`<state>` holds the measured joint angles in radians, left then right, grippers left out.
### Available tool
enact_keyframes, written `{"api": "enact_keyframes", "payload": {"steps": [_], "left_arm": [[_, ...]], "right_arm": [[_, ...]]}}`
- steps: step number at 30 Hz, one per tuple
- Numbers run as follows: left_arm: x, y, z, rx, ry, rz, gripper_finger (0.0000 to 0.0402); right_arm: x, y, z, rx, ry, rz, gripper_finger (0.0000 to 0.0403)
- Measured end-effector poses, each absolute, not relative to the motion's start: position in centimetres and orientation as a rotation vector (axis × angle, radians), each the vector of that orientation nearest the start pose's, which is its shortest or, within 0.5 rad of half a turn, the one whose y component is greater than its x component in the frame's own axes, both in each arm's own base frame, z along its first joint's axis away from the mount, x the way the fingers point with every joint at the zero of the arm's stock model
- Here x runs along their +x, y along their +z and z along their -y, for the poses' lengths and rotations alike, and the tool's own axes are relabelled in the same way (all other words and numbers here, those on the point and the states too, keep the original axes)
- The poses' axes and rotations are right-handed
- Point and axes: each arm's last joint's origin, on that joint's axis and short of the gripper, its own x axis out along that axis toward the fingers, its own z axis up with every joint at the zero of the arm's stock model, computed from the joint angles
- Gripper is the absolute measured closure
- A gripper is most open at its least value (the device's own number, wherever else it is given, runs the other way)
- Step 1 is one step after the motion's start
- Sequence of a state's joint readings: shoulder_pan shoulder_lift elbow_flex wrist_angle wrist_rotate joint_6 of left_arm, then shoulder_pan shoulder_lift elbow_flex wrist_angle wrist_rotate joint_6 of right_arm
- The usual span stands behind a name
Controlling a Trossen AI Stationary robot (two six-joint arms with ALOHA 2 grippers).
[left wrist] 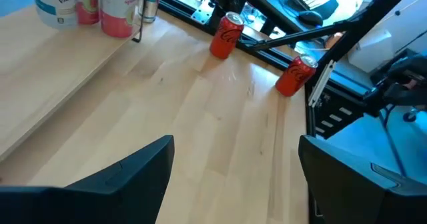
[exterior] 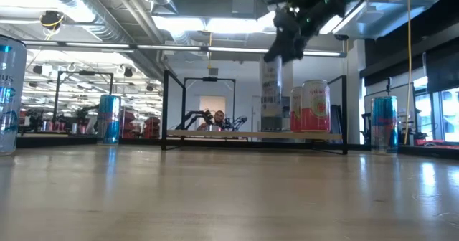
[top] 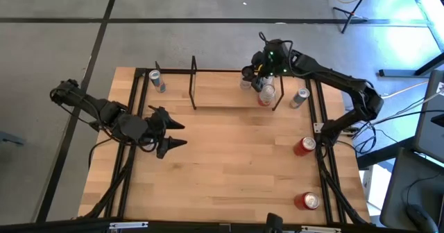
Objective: Place canned beverage on shelf
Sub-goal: Put the bottom white soda can on the shelf, then put the white soda can on the shelf
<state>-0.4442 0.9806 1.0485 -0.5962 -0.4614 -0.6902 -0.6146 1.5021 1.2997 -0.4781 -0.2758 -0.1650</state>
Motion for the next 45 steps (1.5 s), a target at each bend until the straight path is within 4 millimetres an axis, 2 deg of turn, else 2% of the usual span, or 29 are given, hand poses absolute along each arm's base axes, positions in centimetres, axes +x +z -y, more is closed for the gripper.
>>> {"api": "enact_keyframes", "payload": {"steps": [6, 25, 27, 31, 34, 36, 41, 45], "left_arm": [[18.1, 35.2, 7.1, -0.402, 0.198, -0.435, 0.0088], [18.2, 35.2, 6.7, -0.396, 0.211, -0.434, 0.0088], [18.2, 35.2, 6.7, -0.396, 0.210, -0.435, 0.0088], [18.2, 35.2, 6.8, -0.400, 0.198, -0.439, 0.0088], [18.2, 35.2, 6.8, -0.400, 0.204, -0.436, 0.0088], [18.3, 35.3, 6.8, -0.402, 0.202, -0.432, 0.0088], [18.3, 35.3, 6.8, -0.424, 0.201, -0.432, 0.0088], [18.3, 35.3, 7.1, -0.499, 0.156, -0.451, 0.0088]], "right_arm": [[26.4, 29.5, 19.2, 0.191, -0.260, -0.655, 0.0186], [26.2, 27.7, 19.1, 0.174, -0.286, -0.669, 0.0186], [26.2, 27.7, 19.1, 0.175, -0.286, -0.671, 0.0168], [26.2, 27.7, 19.1, 0.179, -0.284, -0.676, 0.0087], [26.3, 28.3, 19.2, 0.167, -0.285, -0.660, 0.0032], [26.4, 29.0, 19.2, 0.149, -0.284, -0.650, 0.0014], [26.4, 31.7, 19.5, 0.064, -0.330, -0.670, 0.0032], [26.3, 34.8, 18.8, 0.075, -0.304, -0.683, 0.0047]]}}
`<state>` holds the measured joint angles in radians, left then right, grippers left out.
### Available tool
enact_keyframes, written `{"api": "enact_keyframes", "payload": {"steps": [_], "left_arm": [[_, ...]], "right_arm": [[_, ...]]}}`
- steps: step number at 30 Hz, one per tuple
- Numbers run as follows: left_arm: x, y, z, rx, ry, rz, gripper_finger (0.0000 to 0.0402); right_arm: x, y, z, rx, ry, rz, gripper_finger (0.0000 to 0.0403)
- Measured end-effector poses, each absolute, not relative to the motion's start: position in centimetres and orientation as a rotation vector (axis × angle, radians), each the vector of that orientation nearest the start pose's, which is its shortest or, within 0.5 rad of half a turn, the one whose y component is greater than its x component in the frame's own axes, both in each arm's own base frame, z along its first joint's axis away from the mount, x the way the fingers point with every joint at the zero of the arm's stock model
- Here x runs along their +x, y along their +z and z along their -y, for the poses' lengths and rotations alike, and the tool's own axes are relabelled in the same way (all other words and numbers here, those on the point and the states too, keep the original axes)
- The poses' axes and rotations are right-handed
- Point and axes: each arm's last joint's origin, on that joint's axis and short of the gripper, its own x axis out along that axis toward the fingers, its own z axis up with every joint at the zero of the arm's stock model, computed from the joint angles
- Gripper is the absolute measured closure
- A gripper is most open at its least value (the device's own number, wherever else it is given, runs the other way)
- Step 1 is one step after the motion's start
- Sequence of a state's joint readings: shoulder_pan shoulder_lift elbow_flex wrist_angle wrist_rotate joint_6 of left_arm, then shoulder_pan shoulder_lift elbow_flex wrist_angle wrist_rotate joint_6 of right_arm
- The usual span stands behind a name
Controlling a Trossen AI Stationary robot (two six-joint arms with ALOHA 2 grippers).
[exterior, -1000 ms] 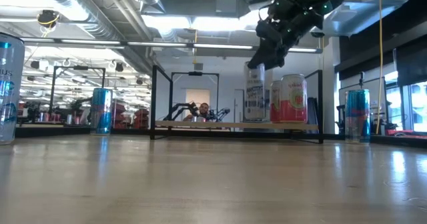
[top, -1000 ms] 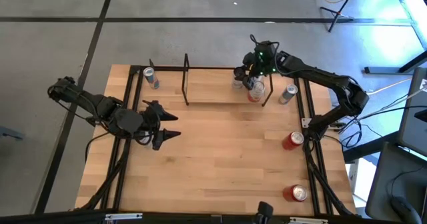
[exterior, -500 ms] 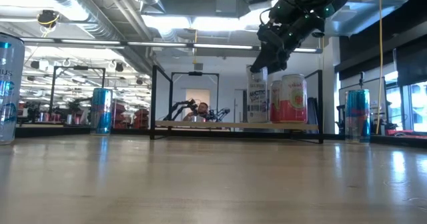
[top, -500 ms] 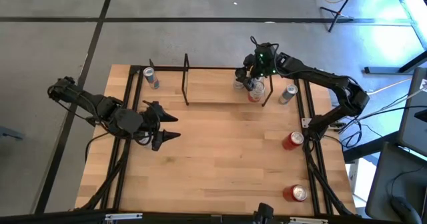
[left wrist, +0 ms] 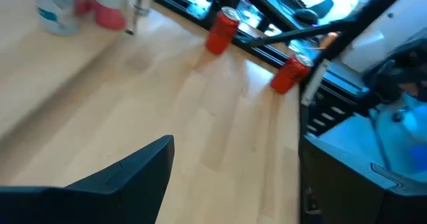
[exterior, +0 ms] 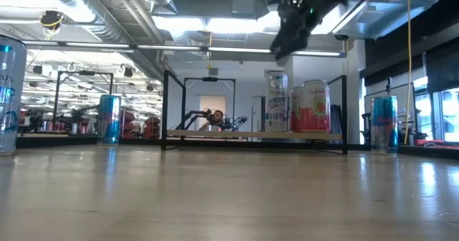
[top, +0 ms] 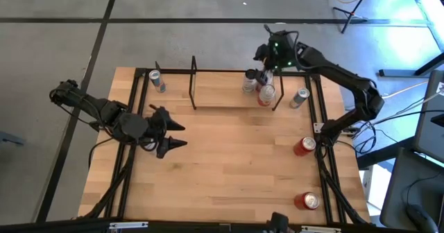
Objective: Place canned beverage on shelf
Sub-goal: Put the white soda can on the shelf
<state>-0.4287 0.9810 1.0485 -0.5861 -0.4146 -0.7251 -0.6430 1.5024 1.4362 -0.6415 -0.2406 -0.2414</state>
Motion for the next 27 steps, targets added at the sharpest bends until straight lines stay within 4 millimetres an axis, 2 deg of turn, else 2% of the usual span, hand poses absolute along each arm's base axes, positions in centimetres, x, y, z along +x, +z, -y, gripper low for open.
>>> {"api": "enact_keyframes", "payload": {"steps": [4, 11, 14, 16, 20, 24, 27], "left_arm": [[18.2, 35.0, 7.0, -0.537, 0.175, -0.470, 0.0088], [17.1, 33.4, 6.7, -0.518, 0.209, -0.676, 0.0088], [16.5, 33.1, 6.7, -0.513, 0.179, -0.789, 0.0088], [15.9, 33.7, 6.5, -0.516, 0.158, -0.854, 0.0088], [14.2, 34.3, 5.8, -0.495, 0.225, -0.988, 0.0088], [12.5, 33.6, 5.1, -0.450, 0.337, -1.151, 0.0088], [12.0, 33.0, 4.8, -0.418, 0.393, -1.215, 0.0088]], "right_arm": [[27.6, 37.3, 15.9, 0.097, -0.192, -0.650, 0.0053], [31.2, 38.4, 7.4, 0.141, 0.016, -0.610, 0.0054], [32.5, 38.2, 3.5, 0.157, 0.067, -0.607, 0.0054], [33.0, 37.8, 1.1, 0.160, 0.071, -0.622, 0.0054], [33.5, 37.1, -2.9, 0.143, 0.055, -0.650, 0.0054], [33.8, 36.1, -5.4, 0.126, 0.025, -0.692, 0.0054], [33.9, 35.7, -6.5, 0.108, -0.006, -0.705, 0.0054]]}}
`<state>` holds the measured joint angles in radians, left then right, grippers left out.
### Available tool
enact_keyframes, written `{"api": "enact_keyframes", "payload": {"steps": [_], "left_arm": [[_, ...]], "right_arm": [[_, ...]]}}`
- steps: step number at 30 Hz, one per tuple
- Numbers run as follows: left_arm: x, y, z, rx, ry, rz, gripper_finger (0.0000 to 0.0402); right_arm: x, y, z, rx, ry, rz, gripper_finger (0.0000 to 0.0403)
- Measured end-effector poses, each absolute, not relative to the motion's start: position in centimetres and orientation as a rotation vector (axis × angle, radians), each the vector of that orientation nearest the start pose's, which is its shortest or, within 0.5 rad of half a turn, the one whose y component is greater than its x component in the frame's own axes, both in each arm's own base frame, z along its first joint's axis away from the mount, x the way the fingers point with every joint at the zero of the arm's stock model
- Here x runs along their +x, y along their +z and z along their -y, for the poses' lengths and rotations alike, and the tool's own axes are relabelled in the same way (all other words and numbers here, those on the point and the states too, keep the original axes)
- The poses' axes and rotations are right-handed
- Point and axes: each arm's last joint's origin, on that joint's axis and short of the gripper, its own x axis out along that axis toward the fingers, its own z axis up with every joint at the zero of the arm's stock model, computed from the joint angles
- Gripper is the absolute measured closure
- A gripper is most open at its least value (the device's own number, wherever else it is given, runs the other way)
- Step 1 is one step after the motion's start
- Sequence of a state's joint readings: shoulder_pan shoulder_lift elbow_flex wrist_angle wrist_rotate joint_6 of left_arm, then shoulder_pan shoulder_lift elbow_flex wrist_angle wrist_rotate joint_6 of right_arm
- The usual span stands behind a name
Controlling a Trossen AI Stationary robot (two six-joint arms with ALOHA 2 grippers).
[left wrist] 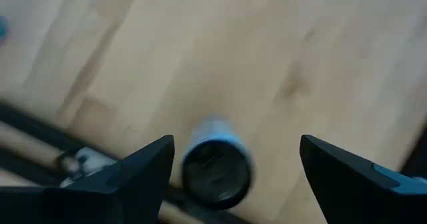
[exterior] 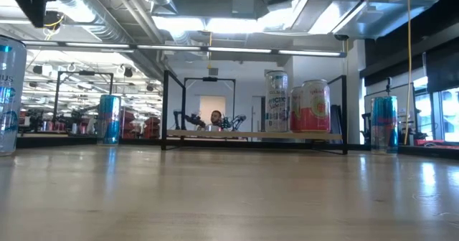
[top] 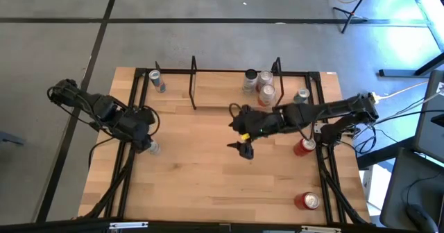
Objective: Place canned beverage on shelf
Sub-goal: Put the white soda can on the shelf
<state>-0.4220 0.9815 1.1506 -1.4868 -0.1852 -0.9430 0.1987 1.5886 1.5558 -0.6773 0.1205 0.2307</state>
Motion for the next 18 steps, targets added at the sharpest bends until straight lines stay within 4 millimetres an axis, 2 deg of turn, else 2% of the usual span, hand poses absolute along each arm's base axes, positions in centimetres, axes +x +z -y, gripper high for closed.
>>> {"api": "enact_keyframes", "payload": {"steps": [9, 18], "left_arm": [[11.9, 30.7, 4.8, -0.587, 0.527, -1.301, 0.0088], [11.7, 28.3, 4.9, -0.695, 0.647, -1.380, 0.0088]], "right_arm": [[34.9, 34.3, -6.7, 0.122, -0.038, -0.743, 0.0054], [35.3, 33.7, -6.9, 0.127, -0.040, -0.753, 0.0054]]}}
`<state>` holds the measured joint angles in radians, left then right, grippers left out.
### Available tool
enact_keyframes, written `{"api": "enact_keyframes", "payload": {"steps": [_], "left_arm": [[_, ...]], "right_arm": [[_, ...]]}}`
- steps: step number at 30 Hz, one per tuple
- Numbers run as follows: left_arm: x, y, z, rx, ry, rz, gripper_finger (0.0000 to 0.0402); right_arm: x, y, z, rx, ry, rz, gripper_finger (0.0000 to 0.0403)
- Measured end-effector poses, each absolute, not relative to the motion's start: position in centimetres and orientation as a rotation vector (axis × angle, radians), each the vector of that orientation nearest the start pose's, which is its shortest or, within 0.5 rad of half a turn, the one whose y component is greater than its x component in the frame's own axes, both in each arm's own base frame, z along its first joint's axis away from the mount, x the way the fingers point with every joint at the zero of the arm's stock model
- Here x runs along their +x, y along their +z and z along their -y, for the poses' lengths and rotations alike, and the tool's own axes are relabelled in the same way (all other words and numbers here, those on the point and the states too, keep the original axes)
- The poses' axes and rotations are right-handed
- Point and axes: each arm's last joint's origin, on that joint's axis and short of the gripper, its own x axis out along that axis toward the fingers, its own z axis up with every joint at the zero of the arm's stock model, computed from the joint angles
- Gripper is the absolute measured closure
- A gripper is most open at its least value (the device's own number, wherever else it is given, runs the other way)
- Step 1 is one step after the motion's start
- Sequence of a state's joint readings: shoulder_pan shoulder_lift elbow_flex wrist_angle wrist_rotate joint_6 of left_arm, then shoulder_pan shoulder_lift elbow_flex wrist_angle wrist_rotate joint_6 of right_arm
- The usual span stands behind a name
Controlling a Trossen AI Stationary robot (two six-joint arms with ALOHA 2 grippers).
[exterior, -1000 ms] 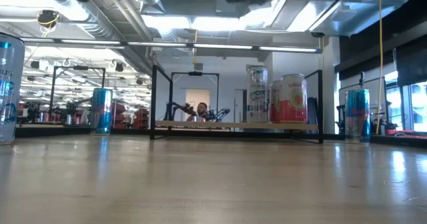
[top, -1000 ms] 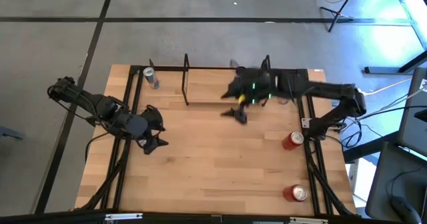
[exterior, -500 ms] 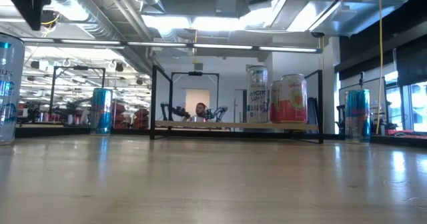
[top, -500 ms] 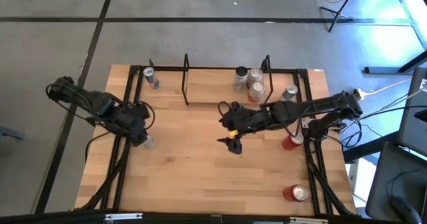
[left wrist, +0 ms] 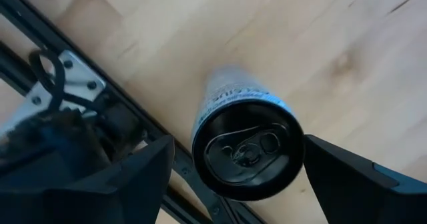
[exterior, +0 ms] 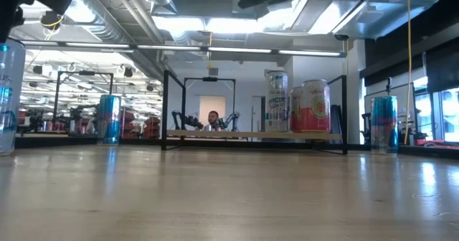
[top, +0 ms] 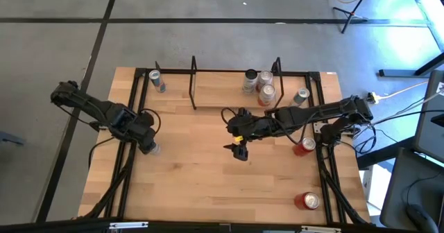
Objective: Place canned beverage on shelf
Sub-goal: Put the white soda can on the shelf
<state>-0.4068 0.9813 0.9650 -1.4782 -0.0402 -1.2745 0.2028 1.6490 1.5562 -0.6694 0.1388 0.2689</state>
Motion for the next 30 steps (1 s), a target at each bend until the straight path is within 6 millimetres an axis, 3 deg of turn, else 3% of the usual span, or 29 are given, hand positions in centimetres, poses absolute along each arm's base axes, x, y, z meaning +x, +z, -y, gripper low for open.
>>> {"api": "enact_keyframes", "payload": {"steps": [8, 16, 20, 26, 30], "left_arm": [[11.8, 26.8, 5.0, -0.693, 0.649, -1.398, 0.0092], [12.1, 26.8, 5.2, -0.654, 0.563, -1.393, 0.0177], [12.5, 27.1, 5.4, -0.601, 0.470, -1.389, 0.0181], [15.0, 28.9, 5.9, -0.558, 0.418, -1.333, 0.0181], [18.1, 29.9, 6.4, -0.493, 0.375, -1.343, 0.0181]], "right_arm": [[35.3, 33.7, -6.9, 0.144, -0.038, -0.751, 0.0054], [35.3, 33.7, -7.0, 0.163, -0.043, -0.752, 0.0054], [35.1, 33.7, -8.0, 0.157, -0.016, -0.756, 0.0054], [34.3, 33.6, -10.4, 0.137, -0.007, -0.769, 0.0054], [34.0, 33.3, -11.4, 0.127, -0.040, -0.775, 0.0054]]}}
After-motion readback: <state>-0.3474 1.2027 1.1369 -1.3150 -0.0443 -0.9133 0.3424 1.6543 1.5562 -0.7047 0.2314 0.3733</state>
